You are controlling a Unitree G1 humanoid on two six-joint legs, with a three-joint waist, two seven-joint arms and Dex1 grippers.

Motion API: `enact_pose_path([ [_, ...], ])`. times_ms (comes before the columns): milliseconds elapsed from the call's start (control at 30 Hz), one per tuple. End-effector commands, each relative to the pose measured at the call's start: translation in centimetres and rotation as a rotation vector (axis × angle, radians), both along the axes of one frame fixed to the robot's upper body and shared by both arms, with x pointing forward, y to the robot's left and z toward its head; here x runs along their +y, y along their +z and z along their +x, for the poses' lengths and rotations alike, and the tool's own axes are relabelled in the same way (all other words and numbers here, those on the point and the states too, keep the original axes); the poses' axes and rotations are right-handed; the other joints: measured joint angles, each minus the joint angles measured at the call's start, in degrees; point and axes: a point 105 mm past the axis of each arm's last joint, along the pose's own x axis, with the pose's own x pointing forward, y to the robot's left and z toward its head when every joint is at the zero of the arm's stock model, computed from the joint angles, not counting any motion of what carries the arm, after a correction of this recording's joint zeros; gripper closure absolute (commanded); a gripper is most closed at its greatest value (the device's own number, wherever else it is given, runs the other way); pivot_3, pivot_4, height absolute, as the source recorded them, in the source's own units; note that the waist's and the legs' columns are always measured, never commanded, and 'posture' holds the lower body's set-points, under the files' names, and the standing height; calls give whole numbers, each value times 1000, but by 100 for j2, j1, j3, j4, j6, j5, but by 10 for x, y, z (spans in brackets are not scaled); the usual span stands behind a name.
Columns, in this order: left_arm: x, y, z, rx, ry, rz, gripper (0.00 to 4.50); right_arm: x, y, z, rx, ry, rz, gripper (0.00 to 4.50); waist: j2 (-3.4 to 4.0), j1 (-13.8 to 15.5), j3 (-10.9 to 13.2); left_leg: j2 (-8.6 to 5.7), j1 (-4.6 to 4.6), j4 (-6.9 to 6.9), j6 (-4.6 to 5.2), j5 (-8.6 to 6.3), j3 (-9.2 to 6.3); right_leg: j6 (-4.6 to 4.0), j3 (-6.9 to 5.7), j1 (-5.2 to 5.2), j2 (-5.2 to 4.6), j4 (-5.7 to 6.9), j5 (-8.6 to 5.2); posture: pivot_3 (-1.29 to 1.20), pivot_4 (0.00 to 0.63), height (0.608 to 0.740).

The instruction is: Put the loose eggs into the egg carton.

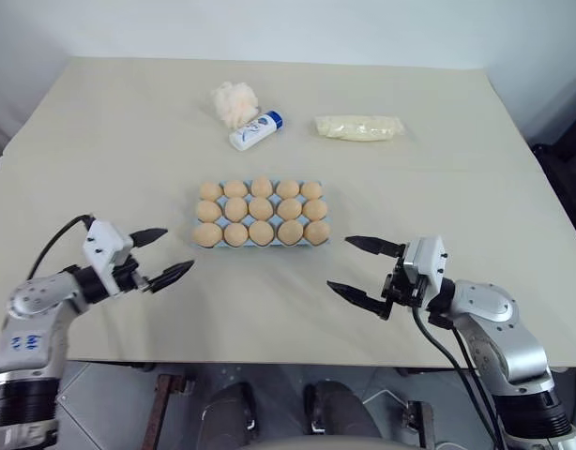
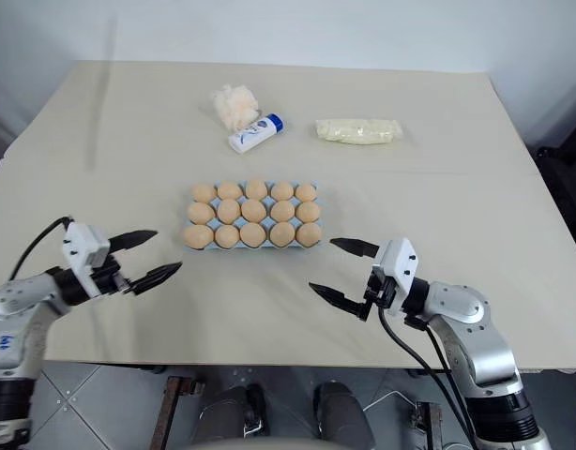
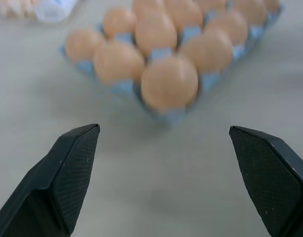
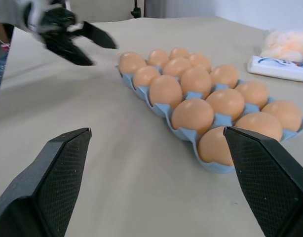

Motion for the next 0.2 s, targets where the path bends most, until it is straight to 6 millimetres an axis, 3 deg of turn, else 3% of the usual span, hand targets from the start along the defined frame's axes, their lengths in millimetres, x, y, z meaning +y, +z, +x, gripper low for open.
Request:
enact_pose_path([
  [33,9,0,-5,-16,-12,33,12,-15,3,1,-26,-59,-8,0,0,29,0,-2,-1,1,2,-1,-1,0,-2,0,-3,-1,0,0,150,740],
  [200,4,2,4,-72,15,24,12,-28,-4,1,-25,-115,-19,0,-4,27,2,-5,-6,1,7,-4,-5,-2,-3,2,-6,-4,0,0,150,740],
])
